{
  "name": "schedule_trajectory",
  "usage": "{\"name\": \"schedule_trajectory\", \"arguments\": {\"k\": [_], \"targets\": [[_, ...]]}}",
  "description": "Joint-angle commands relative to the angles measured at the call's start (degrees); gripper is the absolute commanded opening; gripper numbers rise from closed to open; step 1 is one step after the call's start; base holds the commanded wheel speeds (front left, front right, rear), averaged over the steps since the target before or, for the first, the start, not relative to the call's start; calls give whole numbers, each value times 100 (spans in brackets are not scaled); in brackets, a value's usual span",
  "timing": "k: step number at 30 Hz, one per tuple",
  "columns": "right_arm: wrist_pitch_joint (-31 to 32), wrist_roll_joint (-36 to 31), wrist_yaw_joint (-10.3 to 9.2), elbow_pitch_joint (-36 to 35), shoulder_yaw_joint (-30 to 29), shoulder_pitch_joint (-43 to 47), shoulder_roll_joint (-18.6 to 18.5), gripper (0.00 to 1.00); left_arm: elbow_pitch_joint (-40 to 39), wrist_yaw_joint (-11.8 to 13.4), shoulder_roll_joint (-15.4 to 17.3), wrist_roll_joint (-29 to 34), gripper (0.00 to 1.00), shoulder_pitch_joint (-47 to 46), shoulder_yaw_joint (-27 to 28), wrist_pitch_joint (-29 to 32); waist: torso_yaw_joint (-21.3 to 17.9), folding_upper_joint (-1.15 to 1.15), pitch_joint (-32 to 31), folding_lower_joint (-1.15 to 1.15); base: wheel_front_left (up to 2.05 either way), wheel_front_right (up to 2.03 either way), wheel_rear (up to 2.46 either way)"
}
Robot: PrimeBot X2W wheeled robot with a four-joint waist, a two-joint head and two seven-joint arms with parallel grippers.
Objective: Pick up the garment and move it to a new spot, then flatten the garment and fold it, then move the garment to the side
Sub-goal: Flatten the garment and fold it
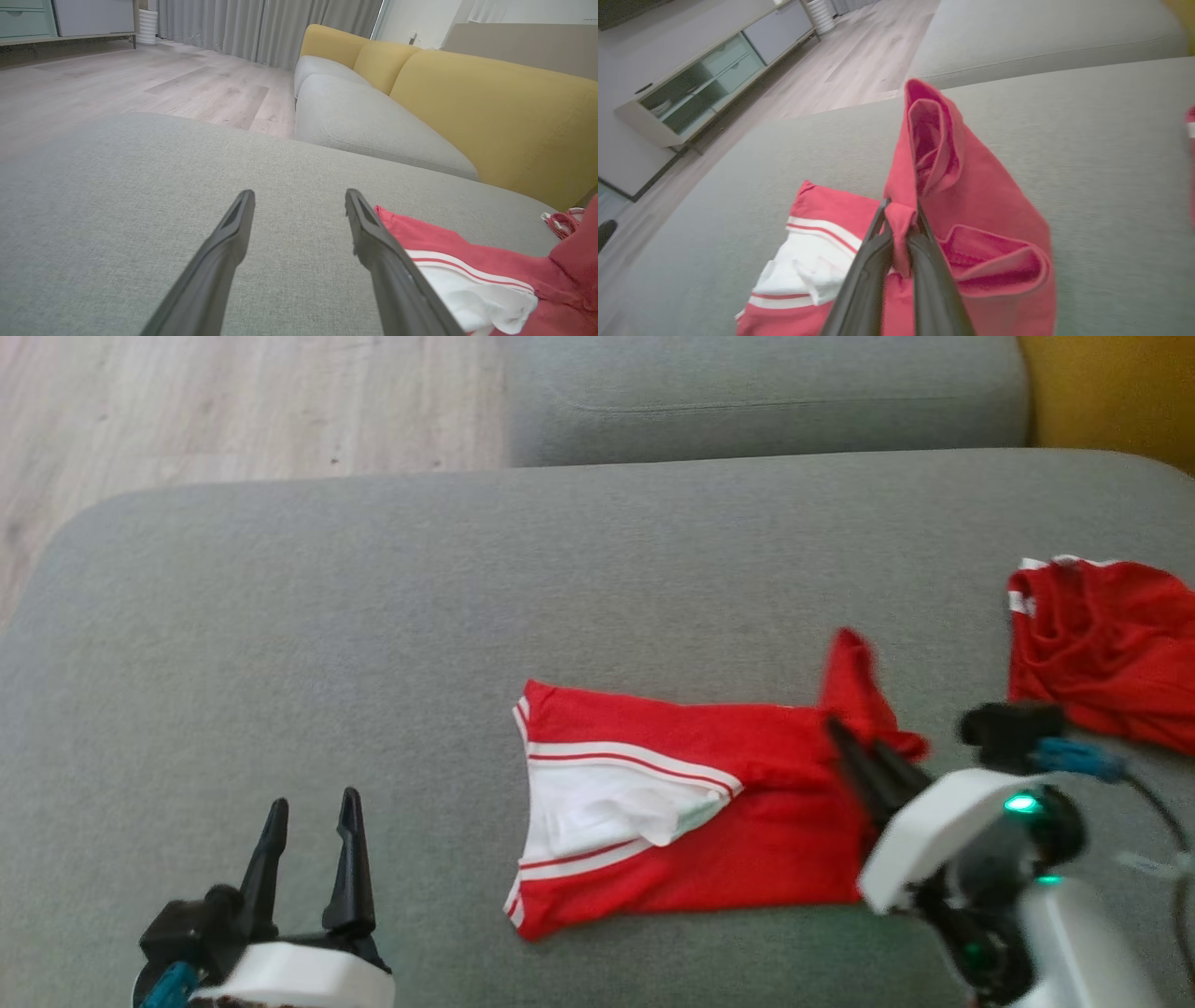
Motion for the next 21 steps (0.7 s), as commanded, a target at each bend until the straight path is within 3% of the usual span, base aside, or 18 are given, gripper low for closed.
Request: {"name": "schedule_trajectory", "arguments": {"k": [1,13,21], "targets": [[-27,66,37,-172,261,-416,55,0,-148,-9,67,23,100,-318,186,-25,110,0,33,0,0,0,0],[-686,684,37,928,1522,-1052,267,0,-81,-86,-53,39,100,-505,61,-69,690,0,214,0,0,0,0],[-1072,1081,37,1522,2069,-1270,269,0,19,-111,-125,27,100,-552,35,-128,837,0,232,0,0,0,0]]}}
